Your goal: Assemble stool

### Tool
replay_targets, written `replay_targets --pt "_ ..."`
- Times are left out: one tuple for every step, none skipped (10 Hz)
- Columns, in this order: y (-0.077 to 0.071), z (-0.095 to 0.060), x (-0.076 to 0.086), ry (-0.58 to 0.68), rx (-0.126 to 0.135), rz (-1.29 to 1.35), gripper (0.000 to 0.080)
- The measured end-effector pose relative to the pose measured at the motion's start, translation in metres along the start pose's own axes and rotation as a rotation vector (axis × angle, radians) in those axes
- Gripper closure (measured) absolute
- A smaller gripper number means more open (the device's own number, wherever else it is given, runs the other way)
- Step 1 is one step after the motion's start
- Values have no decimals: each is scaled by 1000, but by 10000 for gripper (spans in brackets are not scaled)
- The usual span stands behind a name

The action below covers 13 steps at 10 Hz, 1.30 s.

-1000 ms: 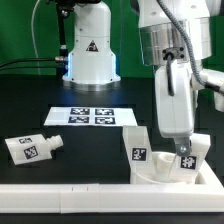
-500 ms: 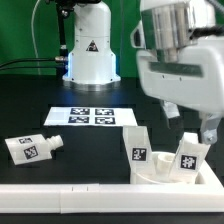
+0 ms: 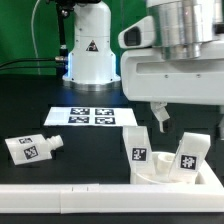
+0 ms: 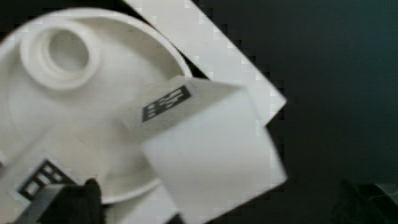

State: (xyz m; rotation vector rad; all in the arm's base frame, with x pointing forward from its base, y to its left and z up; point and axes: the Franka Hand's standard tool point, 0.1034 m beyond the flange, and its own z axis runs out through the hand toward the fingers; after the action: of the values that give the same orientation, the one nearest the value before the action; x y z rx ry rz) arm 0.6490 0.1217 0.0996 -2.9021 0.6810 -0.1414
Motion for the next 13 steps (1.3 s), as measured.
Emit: replay_targets --pt "-1 -2 0 -19 -1 -181 151" --pt "-1 -7 4 36 8 -170 151" --pt "2 -5 3 32 0 -245 151" --pt "3 -4 3 32 0 -279 151" --pt "2 -2 2 35 -24 -472 151" --pt "-2 4 -4 25 -52 -703 151" --pt "-3 8 -10 -22 -65 -843 151" --pt "-6 7 -11 -88 -96 -1011 151" --pt "-5 2 1 -34 -81 -1066 151" --pt "2 2 1 -36 -93 -1089 151" --pt "3 3 2 -41 -104 -1180 151" --pt "4 3 3 -46 -106 -1249 151" --pt "5 6 2 -78 -142 -1414 151"
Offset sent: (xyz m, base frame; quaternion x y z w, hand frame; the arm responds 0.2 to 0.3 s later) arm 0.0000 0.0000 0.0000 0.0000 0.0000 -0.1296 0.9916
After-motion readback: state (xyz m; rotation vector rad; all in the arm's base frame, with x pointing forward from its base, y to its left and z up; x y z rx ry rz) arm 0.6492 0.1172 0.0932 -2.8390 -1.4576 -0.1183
